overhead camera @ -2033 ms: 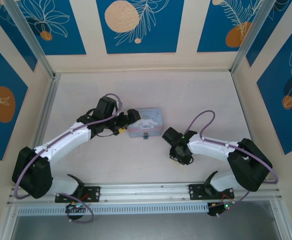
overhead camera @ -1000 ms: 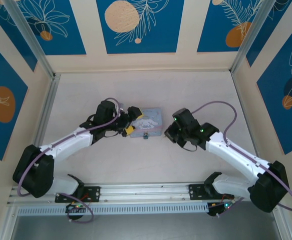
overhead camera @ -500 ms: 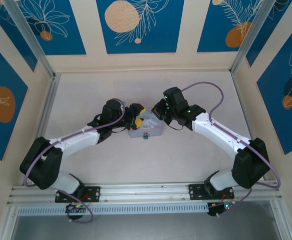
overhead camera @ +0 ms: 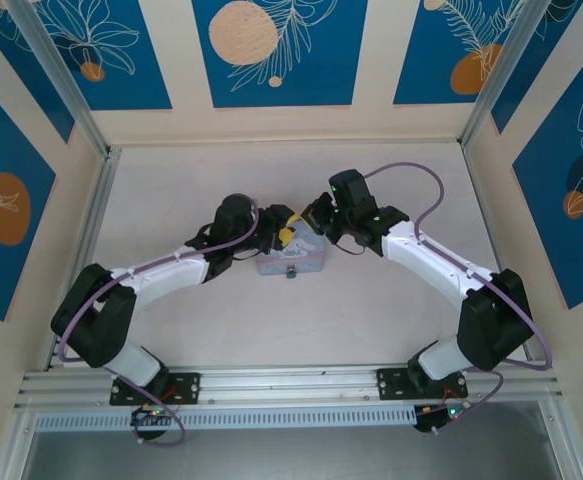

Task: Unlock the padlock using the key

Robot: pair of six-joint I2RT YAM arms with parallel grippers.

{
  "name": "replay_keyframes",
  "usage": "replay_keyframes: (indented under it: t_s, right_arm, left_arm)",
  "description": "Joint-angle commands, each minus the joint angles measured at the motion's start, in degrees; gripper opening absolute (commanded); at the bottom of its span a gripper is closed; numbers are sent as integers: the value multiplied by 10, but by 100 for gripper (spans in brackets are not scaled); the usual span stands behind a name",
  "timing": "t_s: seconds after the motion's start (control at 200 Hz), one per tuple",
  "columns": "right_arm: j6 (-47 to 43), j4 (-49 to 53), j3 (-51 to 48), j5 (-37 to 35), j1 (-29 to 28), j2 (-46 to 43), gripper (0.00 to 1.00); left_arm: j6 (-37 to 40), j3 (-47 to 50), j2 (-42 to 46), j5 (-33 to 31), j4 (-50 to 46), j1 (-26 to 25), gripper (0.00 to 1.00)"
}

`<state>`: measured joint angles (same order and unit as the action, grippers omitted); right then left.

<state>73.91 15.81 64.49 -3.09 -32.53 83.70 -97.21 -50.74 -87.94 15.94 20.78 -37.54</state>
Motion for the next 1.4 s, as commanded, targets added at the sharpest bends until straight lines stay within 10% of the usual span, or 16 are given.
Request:
replay_keyframes:
  t_s: [0.0,0.995,1.205,1.395]
  right_arm:
    - [4,-8,-9,12,4,-6,0]
    - [-2,5,-29,13,22,-13,9]
    - [-73,-11,-83,84,107,-87,47]
    - [-197,-75,-79,284,168,-63,46]
  left_arm:
    - [-5,-15,0,-15,12,-8,42]
    - [26,-15,16,-29,-26,-19,0]
    - [330,-94,8,83,-122,19,0]
    - [589,-203,-26,218,-247,36,0]
